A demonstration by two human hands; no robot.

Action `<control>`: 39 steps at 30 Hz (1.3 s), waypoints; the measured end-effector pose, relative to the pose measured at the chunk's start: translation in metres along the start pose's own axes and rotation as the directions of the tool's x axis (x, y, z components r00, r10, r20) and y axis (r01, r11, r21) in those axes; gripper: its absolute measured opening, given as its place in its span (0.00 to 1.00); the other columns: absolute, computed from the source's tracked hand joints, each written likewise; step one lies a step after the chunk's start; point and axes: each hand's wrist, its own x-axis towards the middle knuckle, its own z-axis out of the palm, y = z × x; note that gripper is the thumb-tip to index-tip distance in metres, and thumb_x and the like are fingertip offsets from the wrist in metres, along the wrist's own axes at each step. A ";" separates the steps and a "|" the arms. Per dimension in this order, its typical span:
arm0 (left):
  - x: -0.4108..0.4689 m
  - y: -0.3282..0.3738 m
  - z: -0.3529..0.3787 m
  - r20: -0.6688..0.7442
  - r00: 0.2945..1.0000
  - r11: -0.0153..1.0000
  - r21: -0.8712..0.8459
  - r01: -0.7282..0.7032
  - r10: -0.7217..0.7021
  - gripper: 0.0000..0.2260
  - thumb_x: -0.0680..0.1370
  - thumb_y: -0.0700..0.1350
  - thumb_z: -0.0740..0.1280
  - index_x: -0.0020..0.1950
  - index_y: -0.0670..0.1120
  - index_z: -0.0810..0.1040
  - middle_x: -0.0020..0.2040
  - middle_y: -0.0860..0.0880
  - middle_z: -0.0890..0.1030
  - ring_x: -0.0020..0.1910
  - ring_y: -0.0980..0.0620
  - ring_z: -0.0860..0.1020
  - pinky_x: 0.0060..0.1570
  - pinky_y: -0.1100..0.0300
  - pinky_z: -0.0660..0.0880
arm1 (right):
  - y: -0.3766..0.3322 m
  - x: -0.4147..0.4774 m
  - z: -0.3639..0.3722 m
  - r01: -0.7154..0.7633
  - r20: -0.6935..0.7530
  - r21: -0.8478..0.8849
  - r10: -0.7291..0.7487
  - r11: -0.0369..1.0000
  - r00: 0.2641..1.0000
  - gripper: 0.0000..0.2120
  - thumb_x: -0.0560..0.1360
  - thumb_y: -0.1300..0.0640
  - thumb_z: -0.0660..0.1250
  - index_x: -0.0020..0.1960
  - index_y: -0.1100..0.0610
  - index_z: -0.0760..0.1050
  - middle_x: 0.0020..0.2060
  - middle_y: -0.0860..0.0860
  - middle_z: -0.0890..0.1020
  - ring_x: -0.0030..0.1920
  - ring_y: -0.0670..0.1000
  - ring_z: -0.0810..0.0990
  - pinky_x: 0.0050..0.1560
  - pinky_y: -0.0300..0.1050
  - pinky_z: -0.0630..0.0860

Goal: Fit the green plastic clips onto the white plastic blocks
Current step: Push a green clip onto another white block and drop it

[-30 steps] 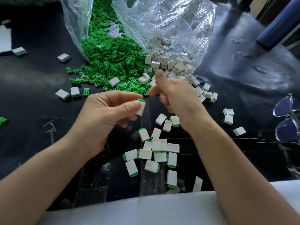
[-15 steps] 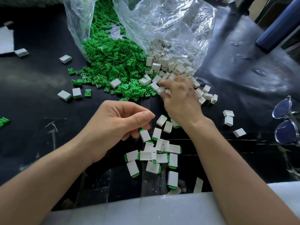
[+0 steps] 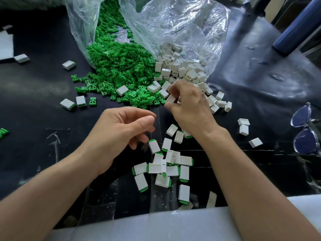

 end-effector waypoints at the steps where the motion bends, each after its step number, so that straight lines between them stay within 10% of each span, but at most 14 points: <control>1: 0.002 -0.001 0.000 -0.040 0.999 1.000 -0.025 0.014 -0.015 0.12 0.63 0.48 0.69 0.44 0.47 0.82 0.34 0.49 0.83 0.27 0.57 0.78 0.23 0.68 0.71 | -0.004 -0.002 -0.002 0.015 -0.006 0.098 -0.015 0.995 1.000 0.12 0.71 0.60 0.69 0.54 0.58 0.73 0.46 0.49 0.76 0.48 0.50 0.74 0.51 0.41 0.70; 14: 0.007 -0.002 -0.006 -0.140 0.988 0.992 -0.120 0.049 -0.066 0.02 0.70 0.41 0.68 0.42 0.43 0.78 0.31 0.50 0.82 0.28 0.57 0.80 0.25 0.68 0.75 | -0.026 -0.017 0.000 0.151 0.141 0.490 -0.248 0.859 0.958 0.16 0.68 0.72 0.64 0.54 0.60 0.75 0.42 0.47 0.76 0.41 0.46 0.76 0.41 0.30 0.70; 26: 0.007 -0.003 -0.005 -0.168 0.984 0.996 -0.074 0.043 -0.055 0.03 0.73 0.39 0.68 0.41 0.45 0.79 0.31 0.50 0.83 0.27 0.57 0.79 0.24 0.68 0.73 | -0.018 -0.006 0.023 0.269 0.096 -0.096 -0.260 0.958 0.961 0.26 0.76 0.65 0.58 0.73 0.55 0.62 0.71 0.51 0.66 0.70 0.52 0.59 0.67 0.47 0.57; 39: 0.007 -0.002 -0.004 -0.159 0.985 0.996 -0.067 0.056 -0.066 0.02 0.73 0.38 0.68 0.41 0.44 0.79 0.32 0.50 0.83 0.27 0.57 0.79 0.24 0.69 0.72 | -0.020 -0.004 0.022 0.120 -0.064 0.106 -0.113 0.987 0.991 0.10 0.69 0.61 0.72 0.50 0.60 0.79 0.48 0.55 0.81 0.50 0.55 0.77 0.50 0.43 0.68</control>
